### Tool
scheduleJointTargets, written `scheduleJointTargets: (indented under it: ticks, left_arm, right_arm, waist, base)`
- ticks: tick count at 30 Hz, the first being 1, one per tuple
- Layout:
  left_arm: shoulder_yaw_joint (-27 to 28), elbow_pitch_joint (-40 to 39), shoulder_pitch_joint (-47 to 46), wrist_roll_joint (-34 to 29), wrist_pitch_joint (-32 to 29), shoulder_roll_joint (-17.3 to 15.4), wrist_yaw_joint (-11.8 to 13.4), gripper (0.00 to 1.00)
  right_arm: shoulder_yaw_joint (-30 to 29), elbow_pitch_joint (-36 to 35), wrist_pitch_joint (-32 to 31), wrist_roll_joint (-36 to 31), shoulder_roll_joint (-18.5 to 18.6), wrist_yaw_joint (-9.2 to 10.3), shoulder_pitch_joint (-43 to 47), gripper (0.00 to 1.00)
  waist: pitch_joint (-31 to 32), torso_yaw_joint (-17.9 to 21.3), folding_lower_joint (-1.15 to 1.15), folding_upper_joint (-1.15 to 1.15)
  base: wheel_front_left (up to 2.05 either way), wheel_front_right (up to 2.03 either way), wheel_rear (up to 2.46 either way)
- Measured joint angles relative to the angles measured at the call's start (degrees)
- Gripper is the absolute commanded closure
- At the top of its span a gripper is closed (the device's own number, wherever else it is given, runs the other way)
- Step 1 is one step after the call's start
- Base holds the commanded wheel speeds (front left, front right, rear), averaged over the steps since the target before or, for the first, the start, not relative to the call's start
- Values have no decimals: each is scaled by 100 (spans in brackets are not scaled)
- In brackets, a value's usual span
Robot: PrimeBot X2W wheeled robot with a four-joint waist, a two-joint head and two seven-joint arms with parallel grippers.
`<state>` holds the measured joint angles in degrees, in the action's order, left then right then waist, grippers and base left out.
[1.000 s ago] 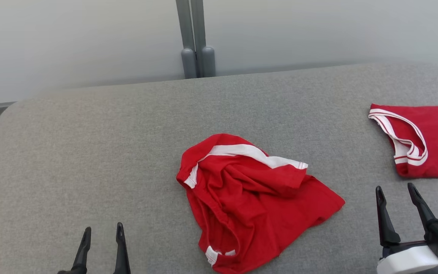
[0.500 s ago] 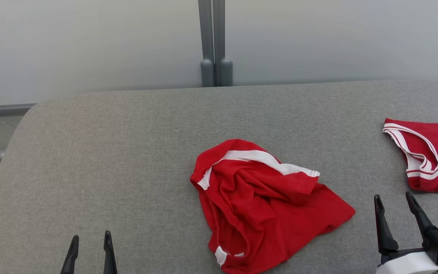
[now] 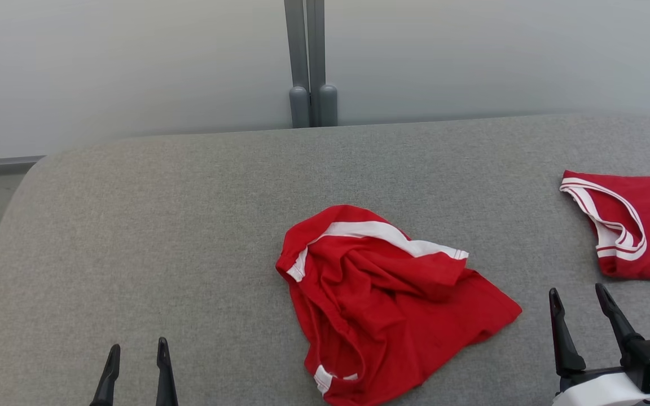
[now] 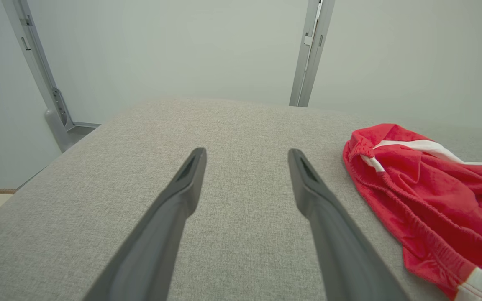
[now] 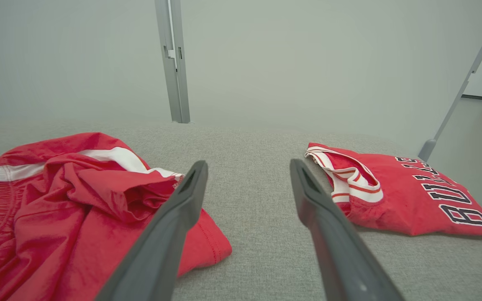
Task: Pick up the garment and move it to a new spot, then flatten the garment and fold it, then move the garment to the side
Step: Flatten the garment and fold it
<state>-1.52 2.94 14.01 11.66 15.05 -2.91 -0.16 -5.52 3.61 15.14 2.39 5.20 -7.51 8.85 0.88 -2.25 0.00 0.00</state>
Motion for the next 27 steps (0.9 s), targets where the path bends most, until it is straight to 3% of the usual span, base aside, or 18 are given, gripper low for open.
scheduleJointTargets:
  ticks: [6,11,21,27]
  left_arm:
    - [-105,58,-51,265,1,0,15,0]
    - [-753,367,-481,769,-21,7,20,0]
    - [-2008,719,-2160,1775,-2208,14,566,0]
    - [-2225,870,-2536,1979,-2441,14,781,0]
  right_arm:
    - [101,103,0,214,-20,0,-64,0]
    - [613,683,-131,872,164,-1,-600,0]
    - [1273,873,-3204,2461,710,3,-2434,0]
    - [1601,673,-4054,2891,1082,3,-2672,0]
  waist:
    - [-54,36,0,0]
    - [-202,65,0,0]
    - [-892,29,0,0]
    - [-1240,-70,0,0]
  base:
    - [0,0,0]
    - [0,0,0]
    - [0,0,0]
    - [0,0,0]
